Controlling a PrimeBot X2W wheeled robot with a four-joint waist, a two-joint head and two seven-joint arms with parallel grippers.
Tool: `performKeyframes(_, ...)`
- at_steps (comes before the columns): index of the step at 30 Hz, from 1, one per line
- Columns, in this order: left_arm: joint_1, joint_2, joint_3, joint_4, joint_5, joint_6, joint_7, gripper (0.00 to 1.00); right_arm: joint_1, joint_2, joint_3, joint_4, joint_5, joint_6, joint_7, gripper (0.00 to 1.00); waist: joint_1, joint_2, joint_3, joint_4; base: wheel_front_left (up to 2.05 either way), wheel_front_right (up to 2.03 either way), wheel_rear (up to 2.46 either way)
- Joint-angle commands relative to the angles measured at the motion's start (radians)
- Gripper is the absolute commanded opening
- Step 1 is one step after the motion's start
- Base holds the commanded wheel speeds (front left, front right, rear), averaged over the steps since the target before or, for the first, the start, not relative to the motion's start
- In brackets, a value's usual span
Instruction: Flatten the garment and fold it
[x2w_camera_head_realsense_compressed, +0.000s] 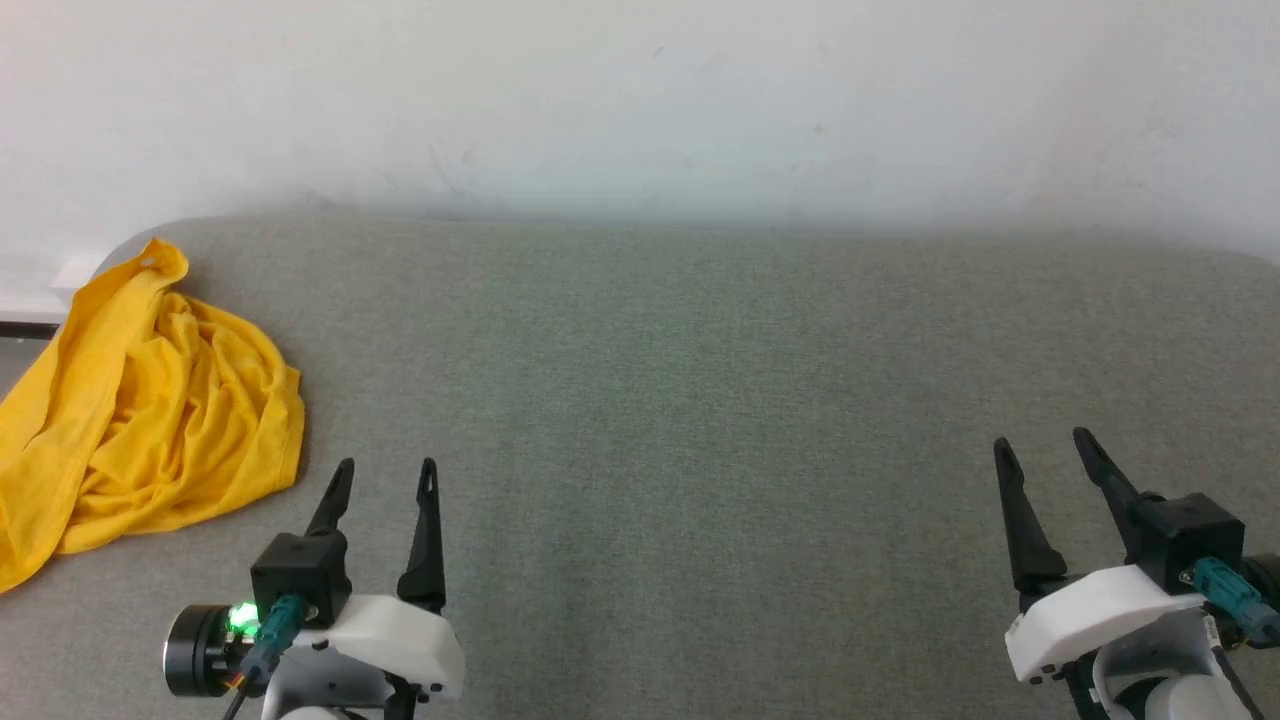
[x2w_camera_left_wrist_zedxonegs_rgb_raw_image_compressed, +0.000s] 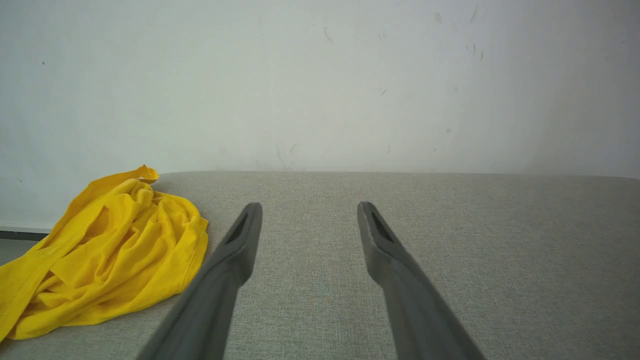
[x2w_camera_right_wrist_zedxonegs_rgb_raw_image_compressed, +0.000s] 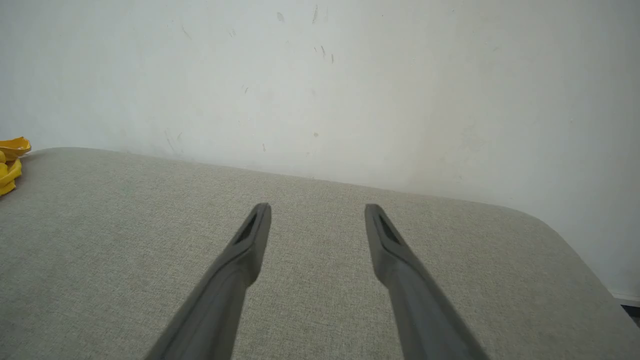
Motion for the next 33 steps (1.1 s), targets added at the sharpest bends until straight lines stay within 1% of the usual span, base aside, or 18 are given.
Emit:
performKeyframes(1,0.011,-0.002,-0.004,0.004,-0.006,0.008,-0.011,1.0,0.002,0.001,-0.006,0.004,0.007,0.0,-0.01,1.0,0.0,-0.0001,0.002,0.012,0.0,0.0,0.0)
performKeyframes(4,0.011,-0.002,-0.004,0.005,-0.009,0.01,-0.015,1.0,0.0,0.002,-0.005,0.006,0.006,0.0,-0.015,1.0,0.0,-0.0001,0.004,0.023,0.0,0.0,0.0)
performKeyframes(17,0.009,-0.002,-0.013,0.011,-0.028,0.022,-0.042,1.0,-0.023,0.002,0.022,0.034,0.004,0.0,-0.042,1.0,0.0,-0.0001,0.01,0.108,0.0,0.0,0.0)
performKeyframes(33,0.033,-0.003,-0.023,0.028,-0.045,0.036,-0.076,1.0,-0.034,0.003,0.056,0.069,0.014,0.0,-0.075,1.0,0.0,-0.0001,0.007,0.239,0.0,0.0,0.0)
